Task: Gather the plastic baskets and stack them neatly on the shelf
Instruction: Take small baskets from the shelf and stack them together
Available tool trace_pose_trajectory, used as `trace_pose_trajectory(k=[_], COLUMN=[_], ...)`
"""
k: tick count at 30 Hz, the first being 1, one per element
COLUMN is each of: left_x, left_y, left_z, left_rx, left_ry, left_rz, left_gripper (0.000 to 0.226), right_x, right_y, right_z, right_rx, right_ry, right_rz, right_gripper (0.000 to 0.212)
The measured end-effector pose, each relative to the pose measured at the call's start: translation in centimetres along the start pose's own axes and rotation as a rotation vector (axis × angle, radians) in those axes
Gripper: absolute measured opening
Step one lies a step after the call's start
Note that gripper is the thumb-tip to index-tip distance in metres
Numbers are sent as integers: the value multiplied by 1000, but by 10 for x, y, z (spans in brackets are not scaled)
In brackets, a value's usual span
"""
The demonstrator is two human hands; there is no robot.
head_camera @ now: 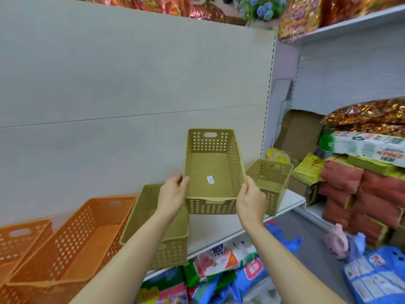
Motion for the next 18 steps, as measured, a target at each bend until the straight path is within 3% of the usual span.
trace_pose_trajectory(k=[4,7,9,12,18], left_x=[-8,-28,-31,-17,12], left_y=[29,89,132,163,153], left_z=[-2,-11,-31,-52,-45], left_rx=[-42,-115,-258,-359,-233], left_ry=[-10,180,358,553,744], left_rz=[72,645,871,872,797], left_gripper=[59,55,65,79,69], right_x=[-9,-18,-28,-45,-71], right_y=[-6,-12,-15,-16,-22], right_z=[9,20,28,40,82], right_rx=[27,44,68,132,231], right_ry=[-27,-59,-92,-145,-237], right_rz=[-10,-42,-52,-52,-32], right_gripper=[38,35,35,37,36])
Point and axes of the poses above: each hand's wrist, its own z-axis towards the middle knuckle, its own x-axis out of the palm, y = z × x, the point moved 8 cm from there along z, towards the middle knuckle, and after that the axes turned 15 degrees about x, right-handed, at the moved point
